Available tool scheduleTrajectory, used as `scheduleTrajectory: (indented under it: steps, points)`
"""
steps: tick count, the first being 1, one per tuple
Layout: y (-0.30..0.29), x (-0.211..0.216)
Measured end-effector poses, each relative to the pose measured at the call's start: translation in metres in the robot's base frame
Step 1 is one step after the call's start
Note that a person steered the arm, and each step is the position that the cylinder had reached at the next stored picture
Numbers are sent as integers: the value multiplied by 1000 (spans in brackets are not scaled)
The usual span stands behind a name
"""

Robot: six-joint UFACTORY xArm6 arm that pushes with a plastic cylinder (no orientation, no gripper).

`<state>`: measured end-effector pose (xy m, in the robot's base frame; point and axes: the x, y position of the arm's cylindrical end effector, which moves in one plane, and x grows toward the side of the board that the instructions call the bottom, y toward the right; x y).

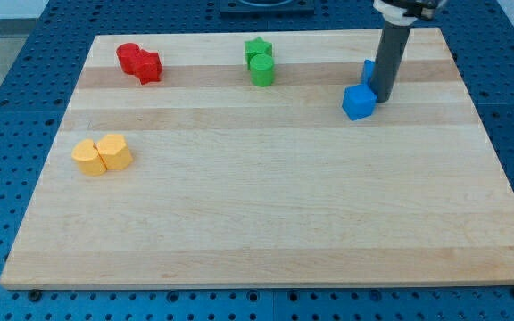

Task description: Push the blue cube towards bottom center of the board

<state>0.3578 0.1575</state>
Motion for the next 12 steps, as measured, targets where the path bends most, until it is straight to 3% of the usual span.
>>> scheduleTrajectory:
  steps: [1,4,5,6,7,11,12]
  points:
    - [-19,19]
    - [-106,161]
    - [-59,146]
    - [-46,55]
    - [-59,17]
    - [-87,2]
    - [-87,-24]
